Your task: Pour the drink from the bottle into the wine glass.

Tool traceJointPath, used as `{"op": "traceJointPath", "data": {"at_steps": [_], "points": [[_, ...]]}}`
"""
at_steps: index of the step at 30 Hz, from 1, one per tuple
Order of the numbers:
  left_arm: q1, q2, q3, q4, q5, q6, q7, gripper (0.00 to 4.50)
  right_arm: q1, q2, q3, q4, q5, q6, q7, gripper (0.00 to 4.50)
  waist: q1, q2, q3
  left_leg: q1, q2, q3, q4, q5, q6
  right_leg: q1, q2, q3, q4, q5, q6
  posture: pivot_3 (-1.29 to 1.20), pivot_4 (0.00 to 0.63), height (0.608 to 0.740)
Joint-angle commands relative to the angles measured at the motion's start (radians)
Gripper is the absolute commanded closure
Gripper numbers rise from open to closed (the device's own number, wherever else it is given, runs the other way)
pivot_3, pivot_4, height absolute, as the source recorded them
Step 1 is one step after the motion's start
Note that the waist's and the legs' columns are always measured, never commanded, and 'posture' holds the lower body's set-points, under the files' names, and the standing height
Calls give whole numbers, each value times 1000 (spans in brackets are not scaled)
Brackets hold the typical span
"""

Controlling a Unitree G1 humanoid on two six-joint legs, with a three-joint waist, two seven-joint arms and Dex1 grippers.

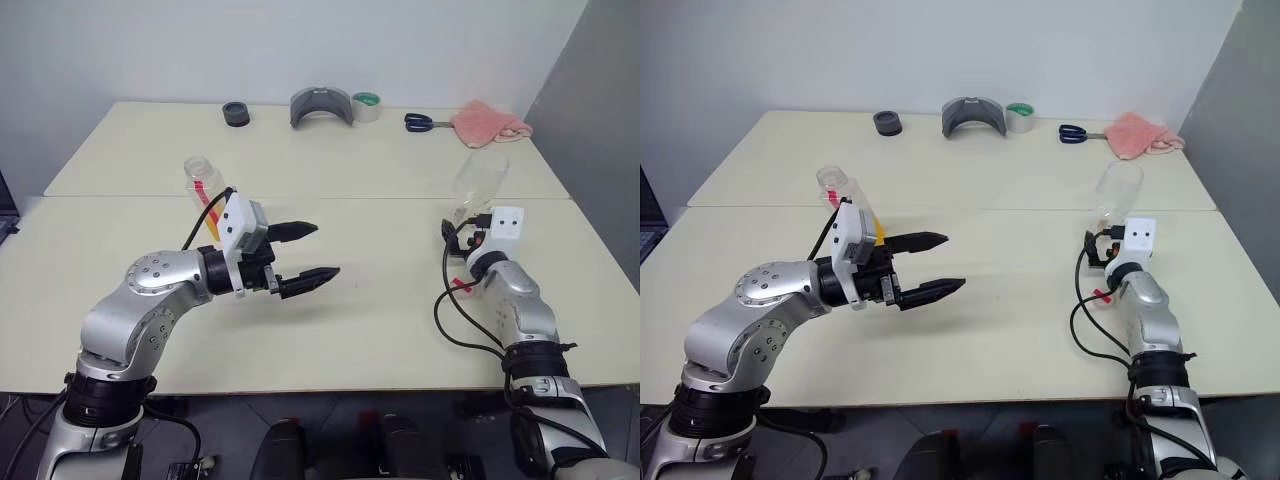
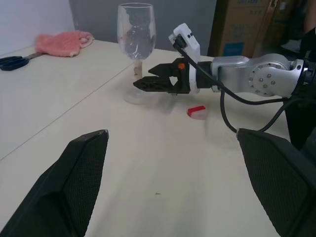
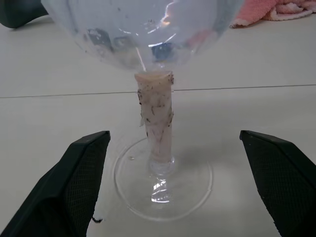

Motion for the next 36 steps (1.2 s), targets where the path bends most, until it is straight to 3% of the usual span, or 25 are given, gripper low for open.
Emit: {"op": "traceJointPath", "data": {"at_steps": [1,12,16,23,26,31,36], "points": [[-2,12,16,-28,-1,-17,-8,22,-56,-1,-26,64,-7,-61,9,0,0,0,0,0,0,0,0,0,0,0,0,0,0,0,0,0,150,740],[2,17,19,-38,-5,-11,0,22,-168,-10,-32,242,-8,-168,35,0,-1,0,0,0,0,0,0,0,0,0,0,0,0,0,0,0,150,740],[-1,20,19,-36,-4,-10,0,0,-181,-9,-33,267,-3,-191,49,907,-1,0,0,0,0,0,0,0,0,0,0,0,0,0,0,0,150,740],[7,21,15,-39,10,-17,8,0,-168,-9,-15,253,-16,-215,84,3476,-1,1,0,0,0,0,0,0,0,0,0,0,0,0,0,0,150,740],[10,14,17,-44,7,-12,16,0,-159,-13,9,248,-40,-223,106,4366,-1,1,0,0,0,0,0,0,0,0,0,0,0,0,0,0,150,740],[64,25,37,-85,-6,-7,23,0,-171,-2,71,230,-97,-228,157,4363,-6,1,0,0,0,1,0,0,0,0,0,1,0,0,0,0,150,740],[218,9,124,-159,0,-25,97,0,-233,49,122,220,-106,-212,237,4363,-18,1,1,1,2,1,-1,0,0,-1,1,3,1,0,0,0,150,740]]}}
